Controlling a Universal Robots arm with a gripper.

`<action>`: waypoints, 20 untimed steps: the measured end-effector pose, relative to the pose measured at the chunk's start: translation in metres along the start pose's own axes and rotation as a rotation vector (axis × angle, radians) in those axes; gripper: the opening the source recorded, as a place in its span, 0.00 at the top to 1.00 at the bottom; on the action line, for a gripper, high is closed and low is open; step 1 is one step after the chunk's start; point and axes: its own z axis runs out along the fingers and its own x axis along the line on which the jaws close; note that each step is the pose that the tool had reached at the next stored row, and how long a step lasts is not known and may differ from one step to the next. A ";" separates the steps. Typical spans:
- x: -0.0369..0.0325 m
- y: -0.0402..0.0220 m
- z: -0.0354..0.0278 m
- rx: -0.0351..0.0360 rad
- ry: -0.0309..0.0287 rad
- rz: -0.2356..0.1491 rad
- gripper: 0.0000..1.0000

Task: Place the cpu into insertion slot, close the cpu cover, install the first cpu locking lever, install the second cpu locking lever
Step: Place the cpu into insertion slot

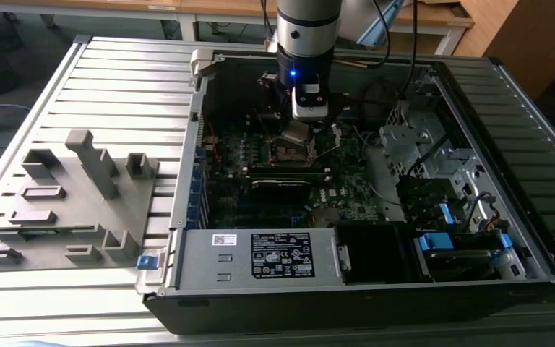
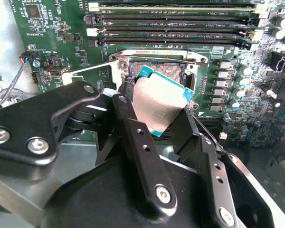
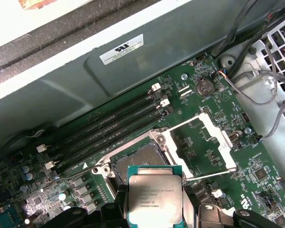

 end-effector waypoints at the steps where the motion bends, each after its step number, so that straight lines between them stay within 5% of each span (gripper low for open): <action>1: 0.0000 0.0000 0.0000 0.0000 0.0000 0.000 0.46; 13: 0.0006 -0.0009 0.0087 0.0000 -0.0015 0.002 0.46; 20: 0.0007 -0.0012 0.0114 0.0050 -0.0127 0.123 0.46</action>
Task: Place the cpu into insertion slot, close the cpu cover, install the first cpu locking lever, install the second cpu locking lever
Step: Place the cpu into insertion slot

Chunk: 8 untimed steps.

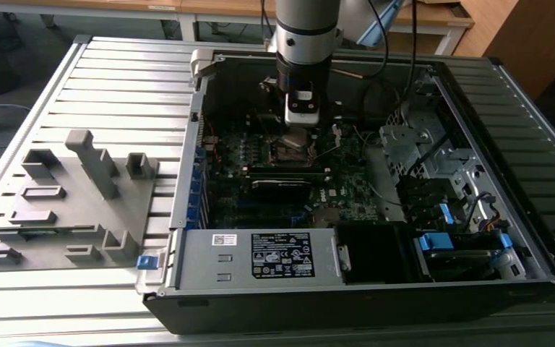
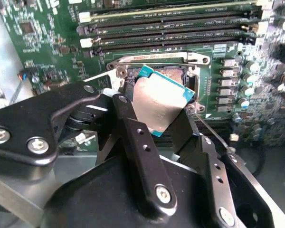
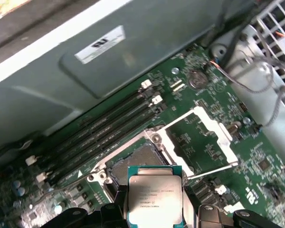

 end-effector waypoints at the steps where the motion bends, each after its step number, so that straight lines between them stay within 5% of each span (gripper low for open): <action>1: 0.0000 0.0000 0.0003 0.0007 -0.0017 0.018 0.46; 8: 0.0001 -0.0002 0.0025 0.0060 -0.0136 0.145 0.46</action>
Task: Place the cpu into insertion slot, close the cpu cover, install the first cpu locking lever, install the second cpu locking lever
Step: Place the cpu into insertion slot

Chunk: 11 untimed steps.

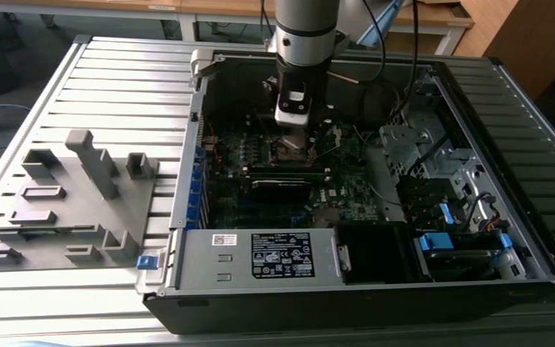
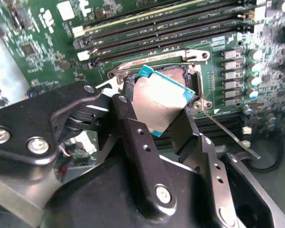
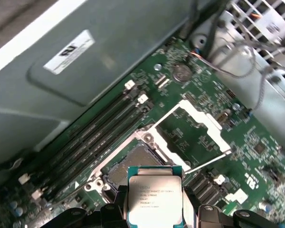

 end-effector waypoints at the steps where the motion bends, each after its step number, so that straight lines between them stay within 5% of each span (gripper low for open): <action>1: 0.0000 0.0000 0.0003 0.0008 -0.0017 0.018 0.46; 11: 0.0001 -0.0002 0.0025 0.0085 -0.0187 0.200 0.46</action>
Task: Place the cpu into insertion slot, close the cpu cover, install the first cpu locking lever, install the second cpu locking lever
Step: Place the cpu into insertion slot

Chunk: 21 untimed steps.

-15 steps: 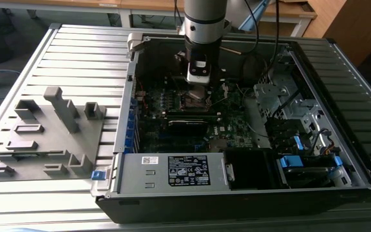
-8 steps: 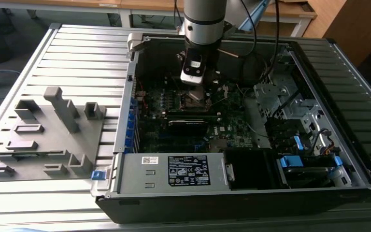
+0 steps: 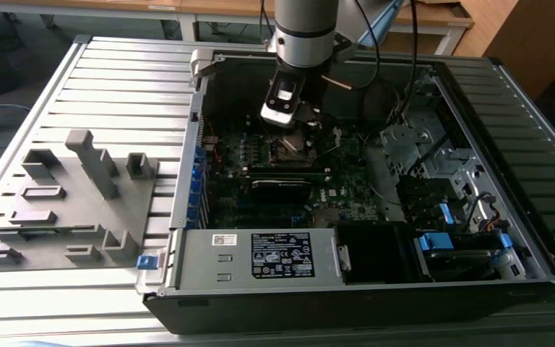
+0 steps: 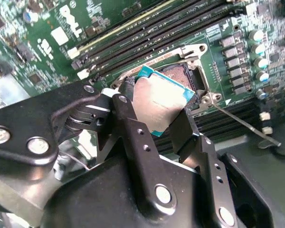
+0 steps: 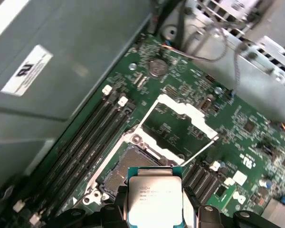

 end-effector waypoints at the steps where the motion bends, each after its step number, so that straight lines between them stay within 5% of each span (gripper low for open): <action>1: 0.0000 0.0000 0.0001 0.0008 -0.0017 0.018 0.46; 9: 0.0001 -0.0001 0.0013 0.0067 -0.0151 0.162 0.46; 16: 0.0001 -0.0001 0.0013 0.0075 -0.0168 0.178 0.46; 21: 0.0001 -0.0001 0.0014 0.0108 -0.0242 0.258 0.46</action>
